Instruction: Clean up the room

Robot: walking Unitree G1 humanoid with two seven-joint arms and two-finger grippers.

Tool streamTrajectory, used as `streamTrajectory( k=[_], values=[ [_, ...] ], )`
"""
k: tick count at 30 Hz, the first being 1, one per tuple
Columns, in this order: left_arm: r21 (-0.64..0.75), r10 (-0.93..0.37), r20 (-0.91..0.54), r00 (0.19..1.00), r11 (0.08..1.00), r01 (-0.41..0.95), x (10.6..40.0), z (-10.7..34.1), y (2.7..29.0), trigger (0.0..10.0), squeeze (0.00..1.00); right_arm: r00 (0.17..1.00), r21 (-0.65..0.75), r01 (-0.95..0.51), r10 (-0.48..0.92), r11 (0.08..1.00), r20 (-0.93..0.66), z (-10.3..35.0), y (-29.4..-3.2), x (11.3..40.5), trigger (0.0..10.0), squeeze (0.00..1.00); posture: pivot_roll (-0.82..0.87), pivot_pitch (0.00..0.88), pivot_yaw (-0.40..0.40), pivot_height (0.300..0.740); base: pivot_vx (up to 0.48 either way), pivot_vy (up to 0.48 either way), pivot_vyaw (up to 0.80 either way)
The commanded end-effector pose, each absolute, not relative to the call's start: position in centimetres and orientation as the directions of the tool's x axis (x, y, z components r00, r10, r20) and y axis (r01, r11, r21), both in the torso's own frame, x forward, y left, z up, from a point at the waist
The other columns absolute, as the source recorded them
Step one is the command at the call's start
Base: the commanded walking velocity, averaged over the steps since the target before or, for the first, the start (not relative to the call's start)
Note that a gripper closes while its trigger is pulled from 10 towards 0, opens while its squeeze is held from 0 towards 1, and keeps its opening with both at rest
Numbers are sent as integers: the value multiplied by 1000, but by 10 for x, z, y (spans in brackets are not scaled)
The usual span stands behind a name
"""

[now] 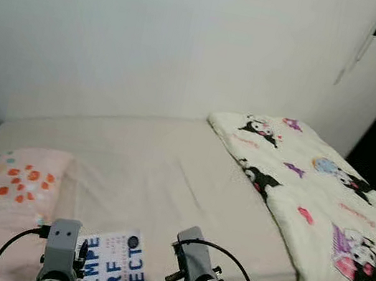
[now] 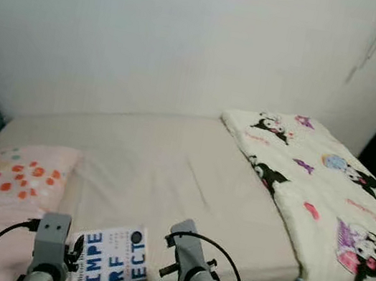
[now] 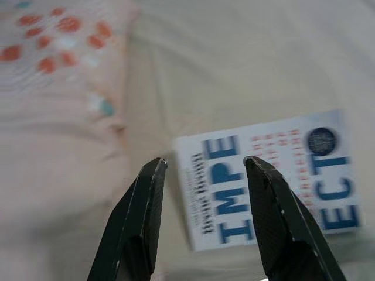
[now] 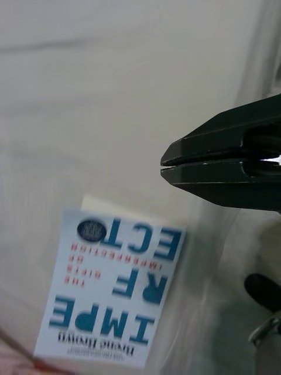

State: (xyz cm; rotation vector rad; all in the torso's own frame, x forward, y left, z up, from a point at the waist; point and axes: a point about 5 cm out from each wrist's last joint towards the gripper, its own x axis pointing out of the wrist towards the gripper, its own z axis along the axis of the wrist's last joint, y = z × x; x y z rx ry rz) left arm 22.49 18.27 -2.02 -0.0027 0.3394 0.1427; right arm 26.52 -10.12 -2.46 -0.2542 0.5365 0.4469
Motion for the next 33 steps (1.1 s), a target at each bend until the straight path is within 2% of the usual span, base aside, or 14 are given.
streamTrajectory(
  k=[1,19,26,33],
  values=[
    [16,130,-310,942,991,-131,226,-18,180,10000,0,764,-121,-475,339,872,-549,-25,-103,265,10000,0,23,0,-54,732,0,0,0],
    [18,125,-294,948,992,-125,228,-15,180,10000,0,762,-126,-496,361,859,-538,-24,-100,266,10000,0,23,0,-51,732,0,0,0],
    [13,120,-286,951,993,-121,229,-14,180,10000,0,762,-127,-534,410,836,-501,-19,-93,267,10000,0,24,0,-51,732,0,0,800],
    [-70,132,-323,937,984,-162,226,-17,176,10000,0,769,-107,-533,429,839,-474,-15,-90,270,10000,0,21,0,-49,732,0,0,800]
  ],
)
